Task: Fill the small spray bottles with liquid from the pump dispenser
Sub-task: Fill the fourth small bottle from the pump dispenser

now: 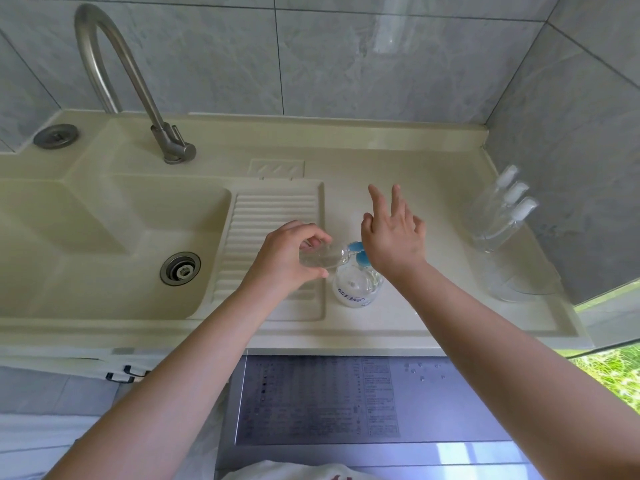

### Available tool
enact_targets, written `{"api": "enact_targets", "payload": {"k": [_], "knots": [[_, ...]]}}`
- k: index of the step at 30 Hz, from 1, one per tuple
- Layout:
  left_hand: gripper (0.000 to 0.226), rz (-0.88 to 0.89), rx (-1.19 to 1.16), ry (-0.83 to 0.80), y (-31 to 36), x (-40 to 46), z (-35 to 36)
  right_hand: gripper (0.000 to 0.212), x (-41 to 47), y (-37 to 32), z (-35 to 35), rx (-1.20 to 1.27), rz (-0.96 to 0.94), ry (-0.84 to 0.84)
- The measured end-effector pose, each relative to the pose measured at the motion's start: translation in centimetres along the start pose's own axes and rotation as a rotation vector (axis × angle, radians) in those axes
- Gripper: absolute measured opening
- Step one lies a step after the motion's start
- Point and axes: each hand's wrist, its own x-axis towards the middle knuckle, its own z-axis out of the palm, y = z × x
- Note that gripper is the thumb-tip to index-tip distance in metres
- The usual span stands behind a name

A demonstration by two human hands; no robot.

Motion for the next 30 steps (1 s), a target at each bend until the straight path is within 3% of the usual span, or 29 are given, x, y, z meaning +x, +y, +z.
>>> {"api": "enact_targets", "payload": {"k": [15, 30], "knots": [[0.053, -0.001, 0.016, 0.004, -0.64, -0.23, -0.86, 0.057, 0.23, 0.19, -0.55, -0.051, -0.008, -0.009], [0.053, 0.0, 0.021, 0.004, -0.88, -0.09, -0.58, 0.054, 0.56, 0.1, -0.67, 0.069, 0.034, -0.04]]}}
